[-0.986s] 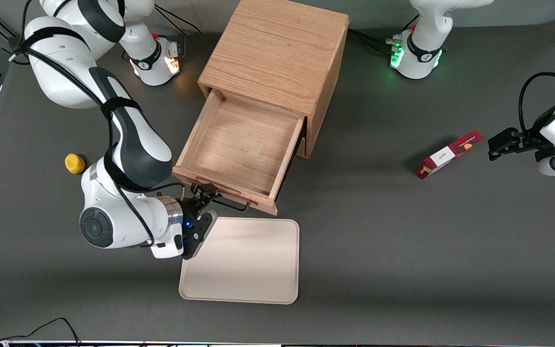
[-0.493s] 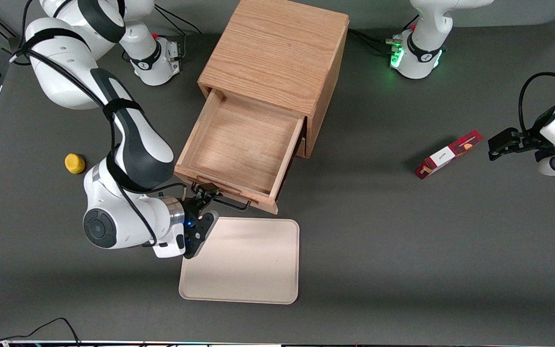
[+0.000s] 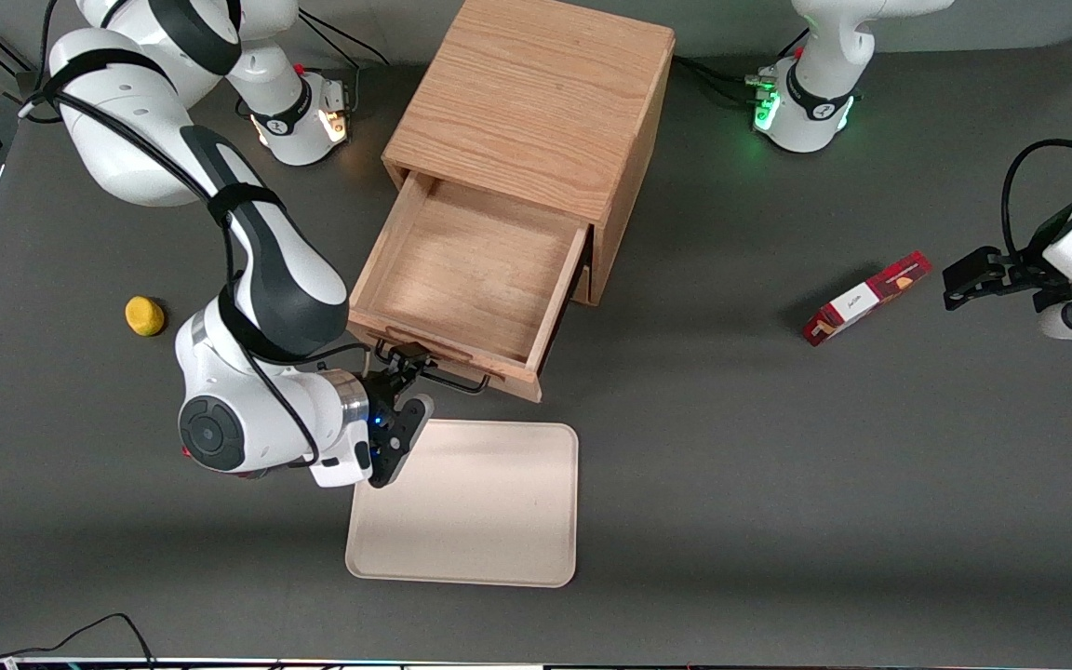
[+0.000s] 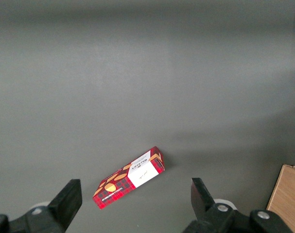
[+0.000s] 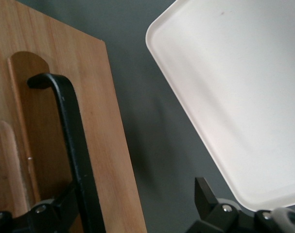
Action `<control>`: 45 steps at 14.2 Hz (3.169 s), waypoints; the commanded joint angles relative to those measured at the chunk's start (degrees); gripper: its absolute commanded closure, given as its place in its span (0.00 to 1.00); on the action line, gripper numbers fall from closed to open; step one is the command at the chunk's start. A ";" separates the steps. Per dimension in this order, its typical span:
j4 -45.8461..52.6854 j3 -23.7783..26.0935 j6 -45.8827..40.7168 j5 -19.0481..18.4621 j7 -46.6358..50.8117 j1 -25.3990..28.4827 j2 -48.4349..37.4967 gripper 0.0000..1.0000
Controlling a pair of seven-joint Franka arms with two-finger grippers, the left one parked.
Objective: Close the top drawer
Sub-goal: 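Push the drawer front with the right gripper into the cabinet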
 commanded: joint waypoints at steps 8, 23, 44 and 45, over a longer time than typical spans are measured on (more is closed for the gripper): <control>-20.23 0.02 8.76 5.96 1.45 -0.58 -13.12 0.00; -38.79 5.39 20.63 10.01 7.24 -0.49 -24.03 0.00; -50.66 9.43 25.29 14.93 10.50 -0.75 -32.90 0.00; -50.75 9.52 25.37 15.28 10.50 -0.75 -32.99 0.00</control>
